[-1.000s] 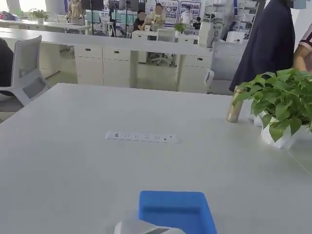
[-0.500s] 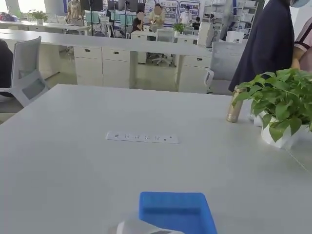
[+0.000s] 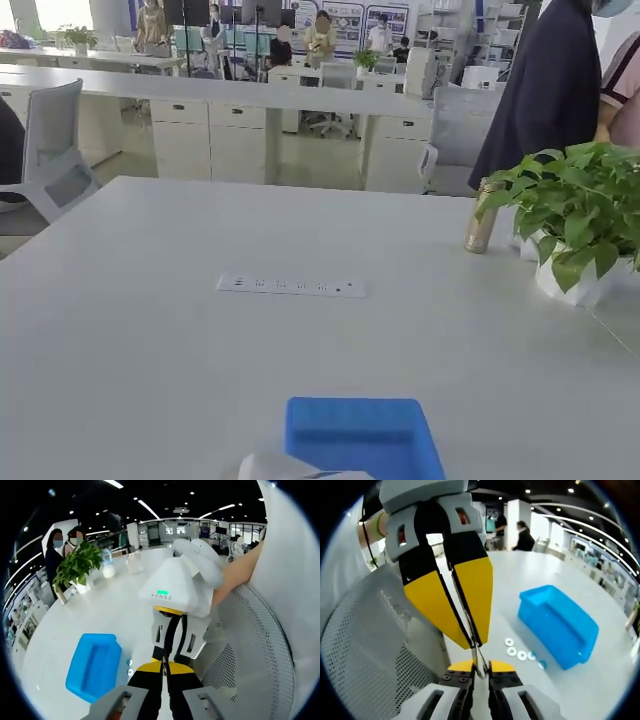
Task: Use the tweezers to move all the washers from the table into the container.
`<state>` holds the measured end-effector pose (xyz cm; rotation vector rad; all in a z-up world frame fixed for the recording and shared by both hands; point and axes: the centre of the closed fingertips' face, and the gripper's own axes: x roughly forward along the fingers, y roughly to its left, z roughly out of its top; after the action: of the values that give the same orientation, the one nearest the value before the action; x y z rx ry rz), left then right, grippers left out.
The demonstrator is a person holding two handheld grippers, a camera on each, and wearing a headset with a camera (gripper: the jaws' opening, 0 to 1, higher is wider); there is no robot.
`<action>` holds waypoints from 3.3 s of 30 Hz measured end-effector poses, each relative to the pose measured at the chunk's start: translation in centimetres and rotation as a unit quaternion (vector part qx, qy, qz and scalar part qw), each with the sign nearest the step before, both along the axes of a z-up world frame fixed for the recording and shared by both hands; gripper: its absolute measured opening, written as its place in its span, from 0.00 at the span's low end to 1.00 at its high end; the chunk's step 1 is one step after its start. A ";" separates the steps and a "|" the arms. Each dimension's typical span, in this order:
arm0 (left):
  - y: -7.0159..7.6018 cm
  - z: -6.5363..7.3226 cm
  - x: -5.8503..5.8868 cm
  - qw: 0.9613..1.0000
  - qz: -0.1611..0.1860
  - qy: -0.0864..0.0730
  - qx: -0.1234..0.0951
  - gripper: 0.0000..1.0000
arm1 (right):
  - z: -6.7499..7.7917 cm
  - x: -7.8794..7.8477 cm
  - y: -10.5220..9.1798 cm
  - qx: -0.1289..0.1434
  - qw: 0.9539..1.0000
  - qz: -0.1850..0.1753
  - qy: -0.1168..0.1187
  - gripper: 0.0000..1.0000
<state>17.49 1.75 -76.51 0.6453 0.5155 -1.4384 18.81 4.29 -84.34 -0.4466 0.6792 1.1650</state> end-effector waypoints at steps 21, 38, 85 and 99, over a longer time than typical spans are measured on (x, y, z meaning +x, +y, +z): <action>0.1 0.6 -0.5 1.000 -0.017 0.007 -0.009 0.00 | 0.5 0.0 -0.1 0.029 0.999 -0.001 0.013 0.10; 0.4 0.9 0.0 1.000 -0.005 -0.001 -0.016 0.03 | 0.6 -0.6 0.0 -0.054 0.989 0.140 -0.004 0.03; 5.1 1.8 2.9 0.904 0.344 0.026 -0.252 0.86 | 2.5 5.0 1.6 0.029 0.999 0.015 0.007 0.05; 5.3 1.2 2.8 0.905 0.347 0.044 -0.243 0.82 | 2.3 5.7 1.6 0.045 0.999 -0.003 0.014 0.05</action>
<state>20.33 7.03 -75.35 -0.0249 0.3770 -0.8552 24.49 5.91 -82.07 -0.3533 0.6500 1.1937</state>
